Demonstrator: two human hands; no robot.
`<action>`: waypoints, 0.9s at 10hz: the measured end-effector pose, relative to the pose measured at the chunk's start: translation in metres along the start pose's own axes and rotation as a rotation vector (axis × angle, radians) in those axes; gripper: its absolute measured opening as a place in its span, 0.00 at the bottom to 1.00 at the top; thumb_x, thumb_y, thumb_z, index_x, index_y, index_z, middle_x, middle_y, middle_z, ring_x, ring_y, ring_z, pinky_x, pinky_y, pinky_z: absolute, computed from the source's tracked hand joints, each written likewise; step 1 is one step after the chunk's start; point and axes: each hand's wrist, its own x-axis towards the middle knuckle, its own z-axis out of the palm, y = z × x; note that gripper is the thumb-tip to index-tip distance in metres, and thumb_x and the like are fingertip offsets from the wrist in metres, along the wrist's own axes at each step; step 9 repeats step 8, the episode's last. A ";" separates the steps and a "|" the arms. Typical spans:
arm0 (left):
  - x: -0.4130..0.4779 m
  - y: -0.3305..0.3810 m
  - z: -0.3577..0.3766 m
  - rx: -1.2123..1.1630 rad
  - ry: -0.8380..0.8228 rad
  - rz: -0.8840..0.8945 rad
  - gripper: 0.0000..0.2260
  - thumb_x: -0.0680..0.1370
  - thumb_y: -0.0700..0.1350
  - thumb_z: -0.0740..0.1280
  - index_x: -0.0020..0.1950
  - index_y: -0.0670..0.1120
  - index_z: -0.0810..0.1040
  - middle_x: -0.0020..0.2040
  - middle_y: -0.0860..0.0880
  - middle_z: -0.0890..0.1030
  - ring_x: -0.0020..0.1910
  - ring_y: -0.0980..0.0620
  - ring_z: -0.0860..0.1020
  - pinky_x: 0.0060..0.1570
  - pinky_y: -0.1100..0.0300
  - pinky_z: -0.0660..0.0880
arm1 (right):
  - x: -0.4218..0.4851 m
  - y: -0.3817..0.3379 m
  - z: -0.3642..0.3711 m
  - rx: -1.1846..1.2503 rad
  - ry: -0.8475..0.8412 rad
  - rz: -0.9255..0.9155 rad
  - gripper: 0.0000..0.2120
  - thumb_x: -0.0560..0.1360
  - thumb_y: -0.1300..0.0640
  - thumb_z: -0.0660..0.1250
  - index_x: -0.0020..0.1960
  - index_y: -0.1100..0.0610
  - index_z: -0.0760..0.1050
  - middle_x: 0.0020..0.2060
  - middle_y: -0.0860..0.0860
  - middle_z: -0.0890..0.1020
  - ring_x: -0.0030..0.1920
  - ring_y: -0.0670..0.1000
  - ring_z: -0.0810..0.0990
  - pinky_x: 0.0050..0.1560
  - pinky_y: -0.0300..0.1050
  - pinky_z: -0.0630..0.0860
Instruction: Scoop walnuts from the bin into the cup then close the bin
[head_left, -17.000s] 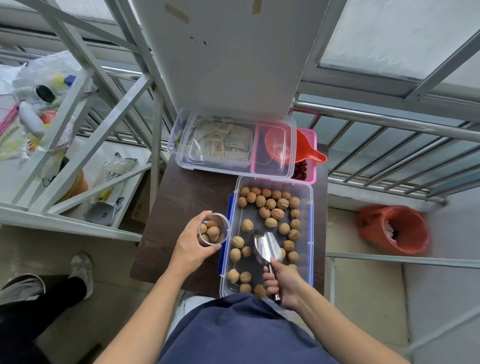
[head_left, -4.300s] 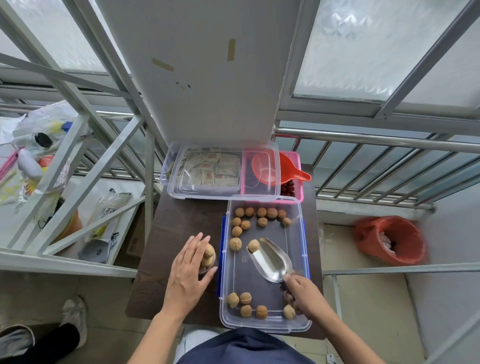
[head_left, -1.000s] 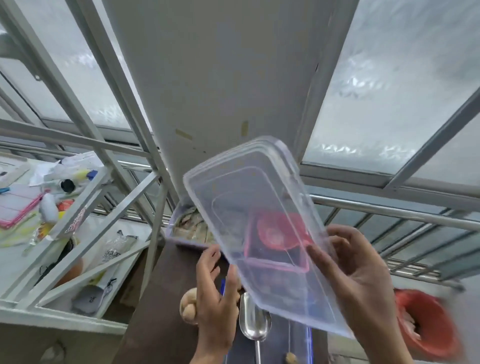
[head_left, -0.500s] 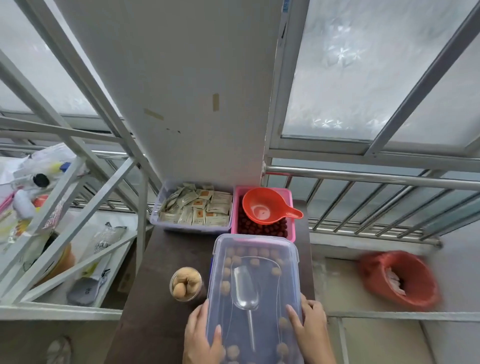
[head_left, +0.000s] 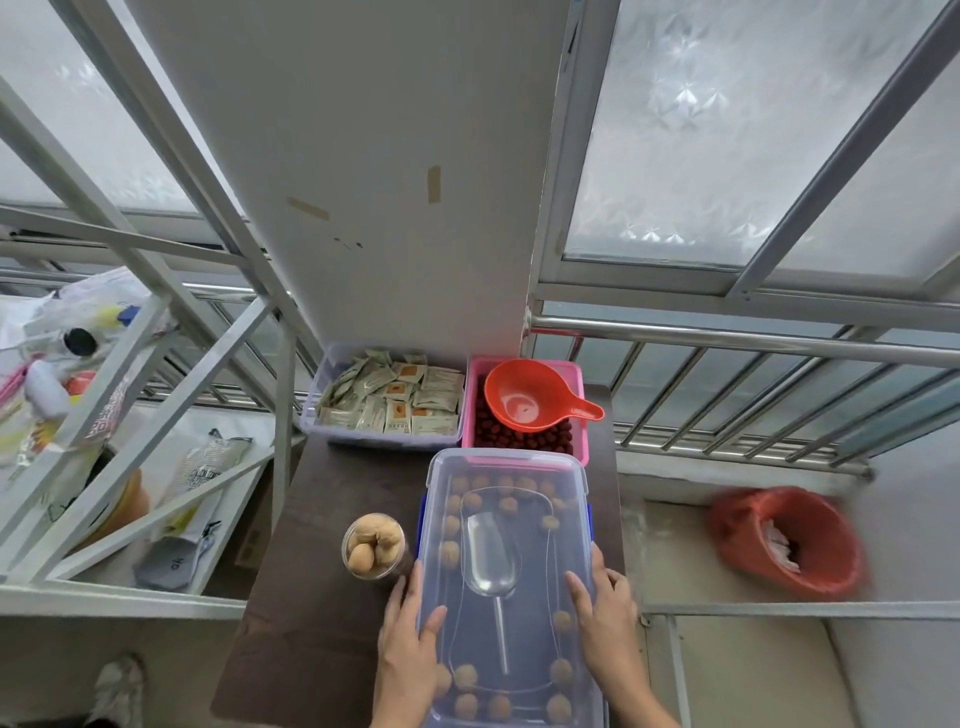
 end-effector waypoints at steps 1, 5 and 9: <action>-0.003 0.001 0.000 -0.160 -0.027 -0.158 0.36 0.84 0.50 0.69 0.87 0.54 0.54 0.83 0.45 0.68 0.81 0.44 0.67 0.78 0.50 0.63 | -0.001 -0.001 0.003 0.098 0.004 0.057 0.36 0.81 0.40 0.61 0.83 0.44 0.48 0.76 0.58 0.63 0.73 0.59 0.68 0.71 0.56 0.67; -0.007 0.004 -0.018 0.119 0.064 -0.016 0.11 0.79 0.60 0.72 0.42 0.56 0.77 0.49 0.51 0.74 0.45 0.55 0.79 0.48 0.52 0.80 | -0.013 0.008 -0.011 0.092 0.053 -0.050 0.08 0.77 0.46 0.72 0.53 0.49 0.81 0.46 0.49 0.82 0.46 0.50 0.82 0.42 0.38 0.74; -0.009 -0.003 -0.018 0.304 0.060 0.037 0.19 0.82 0.64 0.64 0.52 0.48 0.80 0.52 0.51 0.73 0.46 0.54 0.79 0.48 0.51 0.80 | -0.012 0.012 -0.010 0.001 0.006 -0.093 0.10 0.79 0.42 0.66 0.53 0.47 0.78 0.45 0.46 0.85 0.44 0.45 0.84 0.48 0.53 0.83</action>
